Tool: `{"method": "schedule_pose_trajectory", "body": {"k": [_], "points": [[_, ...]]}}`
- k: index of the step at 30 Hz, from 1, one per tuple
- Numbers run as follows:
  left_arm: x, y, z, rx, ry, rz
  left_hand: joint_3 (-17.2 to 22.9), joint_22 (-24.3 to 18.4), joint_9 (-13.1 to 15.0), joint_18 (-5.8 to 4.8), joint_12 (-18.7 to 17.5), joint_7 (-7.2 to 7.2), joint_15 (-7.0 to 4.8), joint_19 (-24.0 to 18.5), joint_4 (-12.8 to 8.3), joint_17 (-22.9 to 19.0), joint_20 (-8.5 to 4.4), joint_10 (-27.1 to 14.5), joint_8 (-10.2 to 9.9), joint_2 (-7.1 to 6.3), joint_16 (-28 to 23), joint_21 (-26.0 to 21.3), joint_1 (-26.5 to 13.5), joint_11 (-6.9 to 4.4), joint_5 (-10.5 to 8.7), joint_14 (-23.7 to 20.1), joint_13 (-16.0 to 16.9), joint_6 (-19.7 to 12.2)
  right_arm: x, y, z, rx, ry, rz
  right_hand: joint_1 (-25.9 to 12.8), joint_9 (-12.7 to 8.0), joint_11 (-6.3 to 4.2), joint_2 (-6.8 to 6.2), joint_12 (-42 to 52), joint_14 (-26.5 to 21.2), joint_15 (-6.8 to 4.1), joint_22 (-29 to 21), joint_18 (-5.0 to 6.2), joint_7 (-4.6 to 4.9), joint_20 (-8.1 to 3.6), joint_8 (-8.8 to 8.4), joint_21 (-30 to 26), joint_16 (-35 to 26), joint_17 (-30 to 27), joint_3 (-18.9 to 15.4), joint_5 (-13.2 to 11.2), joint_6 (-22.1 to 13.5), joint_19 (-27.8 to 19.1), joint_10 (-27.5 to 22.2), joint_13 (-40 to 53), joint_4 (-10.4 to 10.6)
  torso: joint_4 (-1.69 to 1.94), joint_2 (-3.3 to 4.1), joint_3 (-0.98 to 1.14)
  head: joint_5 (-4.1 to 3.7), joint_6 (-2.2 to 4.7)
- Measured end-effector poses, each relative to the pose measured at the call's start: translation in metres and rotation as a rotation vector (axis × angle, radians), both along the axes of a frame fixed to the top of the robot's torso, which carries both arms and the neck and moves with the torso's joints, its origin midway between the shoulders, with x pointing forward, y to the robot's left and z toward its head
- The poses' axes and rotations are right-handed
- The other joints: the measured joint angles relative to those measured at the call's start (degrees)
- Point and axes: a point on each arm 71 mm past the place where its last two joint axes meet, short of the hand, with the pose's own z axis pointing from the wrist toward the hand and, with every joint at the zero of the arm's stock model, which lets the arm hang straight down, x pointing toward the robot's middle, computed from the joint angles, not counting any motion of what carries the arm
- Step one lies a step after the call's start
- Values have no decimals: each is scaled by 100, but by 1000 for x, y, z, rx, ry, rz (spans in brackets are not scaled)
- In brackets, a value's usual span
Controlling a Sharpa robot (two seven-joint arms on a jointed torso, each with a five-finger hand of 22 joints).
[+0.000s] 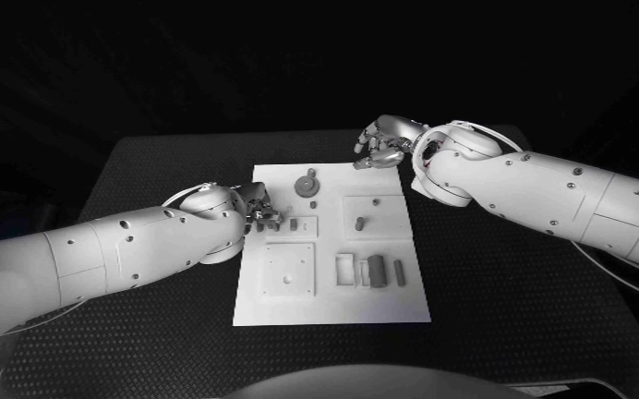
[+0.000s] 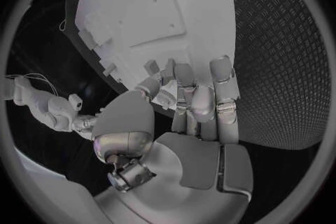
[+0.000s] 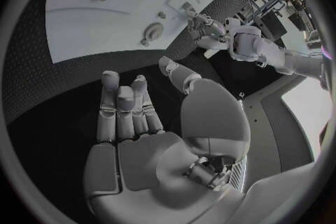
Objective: Assemble the parts on the task board
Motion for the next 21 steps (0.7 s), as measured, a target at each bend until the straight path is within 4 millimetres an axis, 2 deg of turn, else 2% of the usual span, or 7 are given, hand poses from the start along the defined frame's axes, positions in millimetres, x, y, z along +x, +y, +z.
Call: {"method": "schedule_pose_trajectory", "body": {"k": [11, 13, 15, 17, 18, 21], "points": [[0, 0, 0, 1, -4, -2, -1, -1, -33, 0, 0, 8, -8, 0, 0, -27, 0, 11, 0, -22, 0, 21, 22, -11, -23, 8, -21, 10, 0, 0, 0, 0, 1, -1, 0, 0, 0, 0, 0, 0, 0, 0, 0, -1, 0, 0, 0, 0, 0, 0, 0, -1, 0, 0, -4, 0, 2, -1, -2, -3, 1], [0, 0, 0, 0, -5, -2, 30, -1, -40, 0, 0, 5, -8, 0, 30, -45, 0, 14, 0, -72, 0, 21, 66, -14, -56, 9, -36, 14, 0, 0, 0, 0, 1, -1, 0, 0, 0, 0, 0, 0, 0, 0, 0, -2, 0, 0, 0, 0, 0, 0, 0, 0, 0, 0, -4, 0, 3, -1, -2, -3, 3], [0, 1, 0, -2, -7, 0, 122, -1, -56, 0, 0, -25, -40, 1, 76, -69, -1, 50, 1, -204, 0, 21, -1, -51, -63, 40, -55, 44, 0, 0, 0, 0, 1, -1, 0, 0, 0, 0, 0, 0, 0, 0, 0, -3, 0, 0, 0, 0, 0, 0, 0, 0, 0, 0, -4, 0, 3, -1, -1, -3, 9], [0, 1, 0, -3, -9, 1, 237, -2, -82, 0, 0, -29, -59, 2, -5, -91, -2, 63, 34, -323, 0, 21, -122, -63, -76, 59, -67, 55, 0, 0, 0, 0, 1, -1, 0, 0, 0, 0, 0, 0, 0, 0, 0, -9, 0, 0, 0, 0, 0, 13, 0, -2, 0, 0, -4, 13, 3, -1, -1, -3, 13], [0, 2, 0, -4, -10, 3, 135, -1, -102, 1, 0, -34, -77, 7, -77, -99, -64, 95, 46, -327, 0, 21, -220, -95, -7, 77, -67, 49, 0, -1, 0, 0, 1, -1, 0, 1, 0, 0, 0, 0, 0, 0, 0, -9, 0, 0, 0, 0, 0, 16, 0, -1, 0, 0, -4, 16, 3, -1, 0, -3, 15], [1, 3, 0, -6, -11, 5, -59, -2, -122, 0, 0, -20, -100, -19, -6, -116, -143, 142, 49, -420, 0, 21, -377, -143, 56, 100, -81, -21, 0, -1, 0, 0, 1, -2, 0, -4, 0, 0, 0, 0, 0, 0, 0, 2, 0, 0, 0, 0, 0, 16, 0, 12, 0, 0, -4, 16, 1, -1, -1, -1, 18]]}}
